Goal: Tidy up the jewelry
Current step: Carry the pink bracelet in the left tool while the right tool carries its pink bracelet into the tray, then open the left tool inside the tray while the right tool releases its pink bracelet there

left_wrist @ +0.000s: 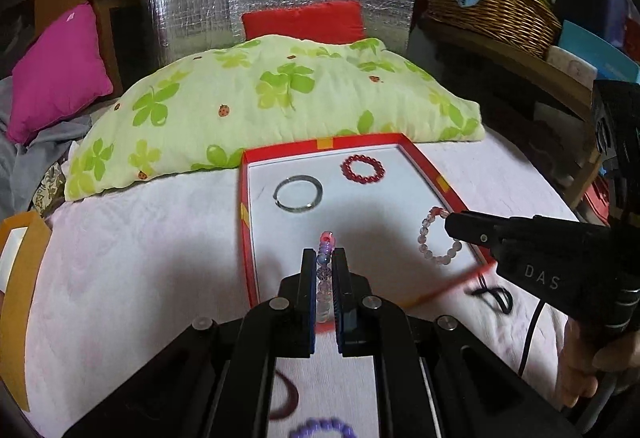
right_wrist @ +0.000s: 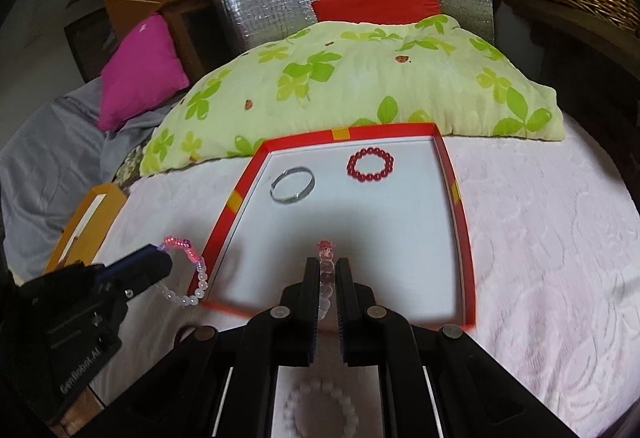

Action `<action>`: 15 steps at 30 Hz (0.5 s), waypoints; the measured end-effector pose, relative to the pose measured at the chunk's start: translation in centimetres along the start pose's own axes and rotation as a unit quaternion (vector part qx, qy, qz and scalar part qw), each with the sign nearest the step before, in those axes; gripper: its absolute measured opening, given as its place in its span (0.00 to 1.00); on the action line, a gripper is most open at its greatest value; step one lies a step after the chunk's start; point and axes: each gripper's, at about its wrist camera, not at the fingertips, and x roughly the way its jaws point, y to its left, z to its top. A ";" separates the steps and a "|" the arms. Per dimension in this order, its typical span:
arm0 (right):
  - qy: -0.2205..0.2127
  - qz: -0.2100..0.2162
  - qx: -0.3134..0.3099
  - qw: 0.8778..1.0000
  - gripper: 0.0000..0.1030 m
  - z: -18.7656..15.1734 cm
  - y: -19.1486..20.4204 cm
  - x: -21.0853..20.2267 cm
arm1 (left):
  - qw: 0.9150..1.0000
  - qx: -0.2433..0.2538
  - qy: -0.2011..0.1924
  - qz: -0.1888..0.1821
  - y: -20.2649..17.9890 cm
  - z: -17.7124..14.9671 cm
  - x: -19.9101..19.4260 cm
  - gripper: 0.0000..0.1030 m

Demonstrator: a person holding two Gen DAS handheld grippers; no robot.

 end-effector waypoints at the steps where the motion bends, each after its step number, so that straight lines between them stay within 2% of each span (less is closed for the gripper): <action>1: 0.001 0.001 0.003 1.000 0.09 0.4 -0.1 0.4 | 1.000 -0.001 0.001 0.002 0.1 0.2 0.4 0.07; 10: 0.006 0.022 0.010 1.000 0.09 3.5 -0.5 4.5 | 1.000 -0.014 0.010 0.000 1.0 1.8 4.5 0.07; 15: 0.025 0.035 0.018 0.999 0.09 4.5 -0.8 7.3 | 1.000 -0.020 0.022 -0.006 1.6 1.9 6.7 0.07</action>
